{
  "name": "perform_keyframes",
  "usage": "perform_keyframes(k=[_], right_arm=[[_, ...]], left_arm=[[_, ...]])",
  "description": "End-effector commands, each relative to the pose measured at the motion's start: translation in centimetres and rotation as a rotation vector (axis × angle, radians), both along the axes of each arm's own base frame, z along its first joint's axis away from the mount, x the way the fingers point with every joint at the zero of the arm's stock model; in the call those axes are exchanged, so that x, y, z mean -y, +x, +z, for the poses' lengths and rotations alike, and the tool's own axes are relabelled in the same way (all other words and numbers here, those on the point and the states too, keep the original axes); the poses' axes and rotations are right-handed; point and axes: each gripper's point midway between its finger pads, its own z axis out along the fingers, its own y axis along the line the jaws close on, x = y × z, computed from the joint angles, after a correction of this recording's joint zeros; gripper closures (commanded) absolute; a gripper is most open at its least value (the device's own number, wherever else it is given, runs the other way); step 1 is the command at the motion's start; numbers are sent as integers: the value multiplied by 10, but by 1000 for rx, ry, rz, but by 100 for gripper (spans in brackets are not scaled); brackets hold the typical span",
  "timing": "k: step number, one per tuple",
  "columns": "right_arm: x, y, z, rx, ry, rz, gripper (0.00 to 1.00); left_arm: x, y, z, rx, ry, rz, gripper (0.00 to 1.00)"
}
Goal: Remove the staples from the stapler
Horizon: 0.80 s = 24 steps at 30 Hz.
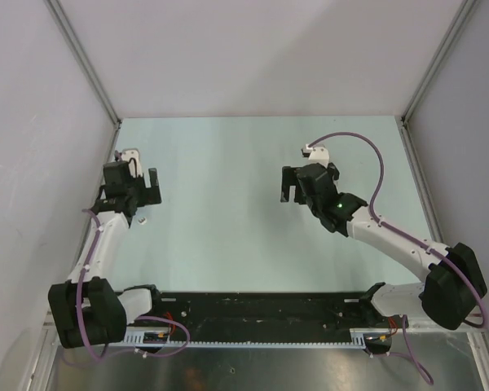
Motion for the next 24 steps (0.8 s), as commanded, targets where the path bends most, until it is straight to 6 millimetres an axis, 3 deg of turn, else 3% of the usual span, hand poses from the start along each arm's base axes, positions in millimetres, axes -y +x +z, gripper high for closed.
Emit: perform_keyframes(k=[1,9,17,21,24], right_arm=[[-7,-5,10,32,-9,15,1],[-15,-16,13,56,-52,57,1],[-30,-27,10,47,-34,131,3],[-32,-30,9,41,-35,149,4],[-33,-33,7,38,-27,163,5]], left_arm=[[-21,-1,-3,-18,43,117,0],[-34,-5,-33,-88,5,225,0],[-40,-7,-78,-227,-20,254,1],[-45,-4,-91,-263,-27,270,6],[-47,0,-98,-282,-33,276,16]])
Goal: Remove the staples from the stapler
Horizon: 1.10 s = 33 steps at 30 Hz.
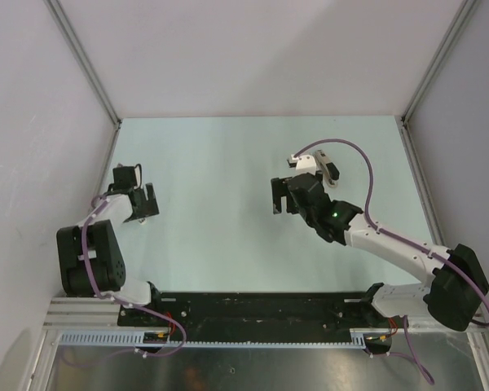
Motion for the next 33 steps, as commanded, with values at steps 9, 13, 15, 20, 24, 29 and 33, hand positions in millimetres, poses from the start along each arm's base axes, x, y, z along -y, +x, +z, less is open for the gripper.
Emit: perform_keyframes(k=[9,13,15,20,24,29,33], right_arm=[[-8,-9,3,9,34,62,11],[-11,-9,1,3,38,73,12],[-12,-10,0,-1,41,78,13],[-13,-11,0,-3,41,83,14],[-9,-12,-1,-5,23,74,14],[0,-12,-6,-18,-1,39,14],[1,-12,-10,-36,7,19,13]], left_arm=[[16,35,-7,30,-89,-61,70],[52,32,-4,31,-99,-203,78],[78,27,0,45,-124,-290,80],[155,4,8,62,-170,-531,81],[199,-21,2,35,-200,-670,79],[232,-40,-8,-18,-246,-770,77],[254,-55,-21,-91,-265,-860,74]])
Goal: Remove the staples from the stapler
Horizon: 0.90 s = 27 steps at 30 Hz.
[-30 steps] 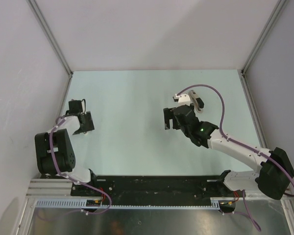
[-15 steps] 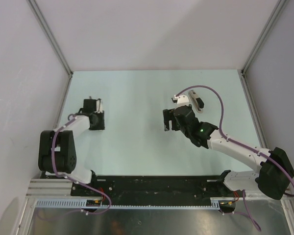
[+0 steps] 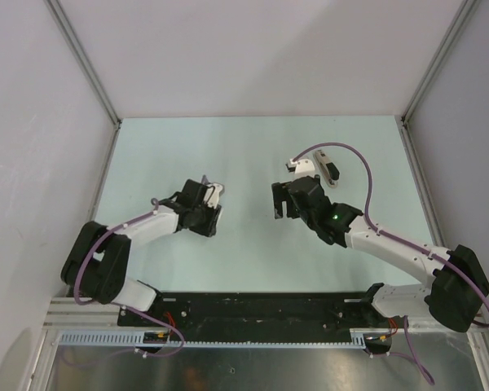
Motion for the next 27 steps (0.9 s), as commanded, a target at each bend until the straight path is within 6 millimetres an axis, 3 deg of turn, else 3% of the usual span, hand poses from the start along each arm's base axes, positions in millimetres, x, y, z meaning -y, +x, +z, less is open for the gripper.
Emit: perform_keyframes(k=[1,3,4,6,8,13,17,21,27], right_arm=[[3,-1,0,-4,8,-32,13],[0,-1,-3,-18,22,-36,13],[-2,-1,-6,-27,30,-38,13],[-6,-1,-11,-49,46,-42,13],[-12,-2,-18,-75,58,-46,13],[-28,-4,-36,-138,28,-72,13],[-49,-5,-41,-156,1,-84,13],[-82,-5,-40,-166,29,-57,14],[-151,-9,-33,-148,41,68,14]], left_arm=[[28,-15,-9,-68,-34,-107,72],[35,-20,-10,-101,-61,-120,64],[40,-22,-9,-109,-77,-130,54],[48,-26,-4,-108,-105,-160,23],[56,-28,5,-99,-139,-187,6],[70,-30,52,8,-254,-249,1],[60,-19,101,88,-336,-226,1],[14,9,132,207,-342,-103,0],[-67,26,130,292,-207,86,1]])
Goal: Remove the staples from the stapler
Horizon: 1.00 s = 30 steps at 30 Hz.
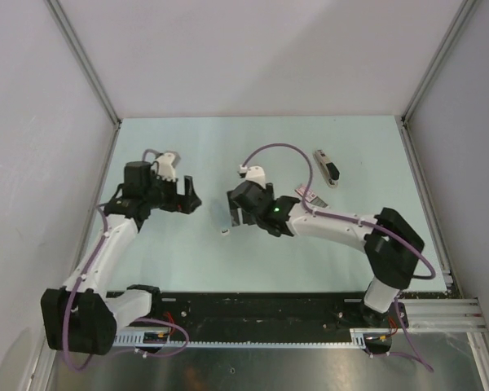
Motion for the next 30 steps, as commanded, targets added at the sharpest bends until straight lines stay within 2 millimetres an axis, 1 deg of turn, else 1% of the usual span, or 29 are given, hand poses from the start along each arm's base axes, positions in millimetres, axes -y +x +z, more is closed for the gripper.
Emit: perform_keyframes(k=[1,2,3,5,6,8,11,13,15,16,18,20,22,24,26,28,30], right_arm=[[-56,1,18,35,55,74,14],[-66,0,16,29,52,105,14],[-77,-1,13,19,52,138,14],[-90,-1,6,-6,38,186,14],[-96,-1,-1,-23,18,204,15],[-102,0,-13,-49,-31,227,17],[-104,2,-27,-74,-116,240,20],[-105,4,-33,-77,-157,246,20],[-103,5,-37,-74,-189,244,20],[-101,6,-39,-74,-200,241,21],[-99,7,-41,-73,-215,242,22],[-98,6,-44,-78,-225,248,25],[-97,5,-47,-83,-230,253,31],[-97,5,-49,-91,-228,259,39],[-98,4,-51,-99,-222,265,52],[-99,5,-51,-102,-213,263,66],[-99,6,-51,-106,-202,263,75]], left_arm=[[-43,-2,-1,27,102,52,0],[-54,-2,-3,23,120,79,1],[-62,-1,-6,18,136,99,6],[-79,2,-10,4,167,152,20],[-86,3,-12,-10,159,174,25],[-96,5,-14,-37,118,203,28],[-102,5,-17,-64,82,212,30],[-102,4,-17,-64,81,205,31],[-102,3,-14,-51,87,198,29],[-102,2,-12,-43,90,195,26],[-101,0,-9,-27,95,189,17],[-101,-2,-7,-16,95,185,10],[-100,-5,-8,-14,97,185,6],[-101,-6,-10,-19,101,184,5],[-101,-7,-13,-26,109,184,4],[-105,-7,-16,-33,126,200,6],[-109,-7,-17,-35,142,214,9]])
